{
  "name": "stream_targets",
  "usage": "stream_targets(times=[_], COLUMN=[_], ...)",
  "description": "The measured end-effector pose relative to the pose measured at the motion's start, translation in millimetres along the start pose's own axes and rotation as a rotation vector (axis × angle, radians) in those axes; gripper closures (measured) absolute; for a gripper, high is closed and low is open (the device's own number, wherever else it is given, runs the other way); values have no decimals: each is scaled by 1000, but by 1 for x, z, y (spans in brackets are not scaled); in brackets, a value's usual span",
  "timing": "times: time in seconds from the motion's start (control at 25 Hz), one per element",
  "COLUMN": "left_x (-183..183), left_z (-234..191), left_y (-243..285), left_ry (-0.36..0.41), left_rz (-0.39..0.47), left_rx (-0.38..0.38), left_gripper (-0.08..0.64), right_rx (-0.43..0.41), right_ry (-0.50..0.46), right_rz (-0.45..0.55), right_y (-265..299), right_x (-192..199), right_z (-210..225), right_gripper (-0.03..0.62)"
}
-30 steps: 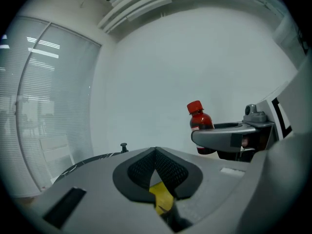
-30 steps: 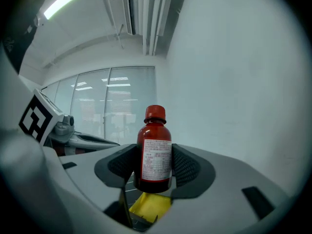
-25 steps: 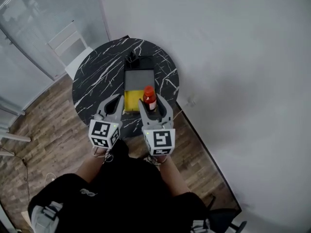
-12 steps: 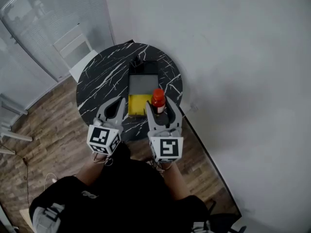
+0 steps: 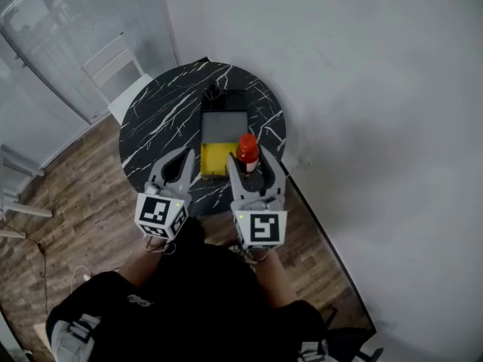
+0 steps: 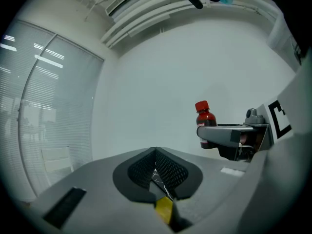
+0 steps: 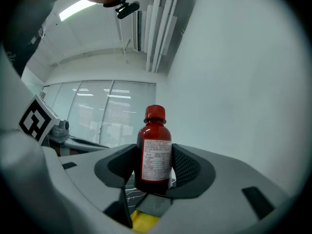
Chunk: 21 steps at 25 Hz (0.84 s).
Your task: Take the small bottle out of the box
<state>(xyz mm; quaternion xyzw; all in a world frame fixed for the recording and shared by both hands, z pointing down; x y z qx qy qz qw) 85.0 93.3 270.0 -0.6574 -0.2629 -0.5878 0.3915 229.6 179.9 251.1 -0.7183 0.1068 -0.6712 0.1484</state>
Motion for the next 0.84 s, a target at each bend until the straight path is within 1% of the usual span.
stream_targets(times=[0.16, 0.56, 0.84], left_x=[1, 5, 10], left_z=[-2, -5, -7], left_y=[2, 8, 18], left_ry=[4, -2, -9], left_rz=[1, -8, -16], left_rx=[-1, -2, 0], left_gripper=[561, 561, 561], right_rx=[0, 13, 9], right_ry=[-11, 22, 16], right_rz=[1, -25, -8], right_y=[3, 9, 16], right_x=[2, 7, 10], right_z=[1, 9, 13], right_gripper=[379, 379, 379])
Point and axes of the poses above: the fingertips, and each gripper's own axes: y forward along the fingers, z to its right, x out of its underside, the point moved 6 cm from there along -y, backward along the fingers, and after that the axes turned 15 degrees about z, right-handed, at the moved point
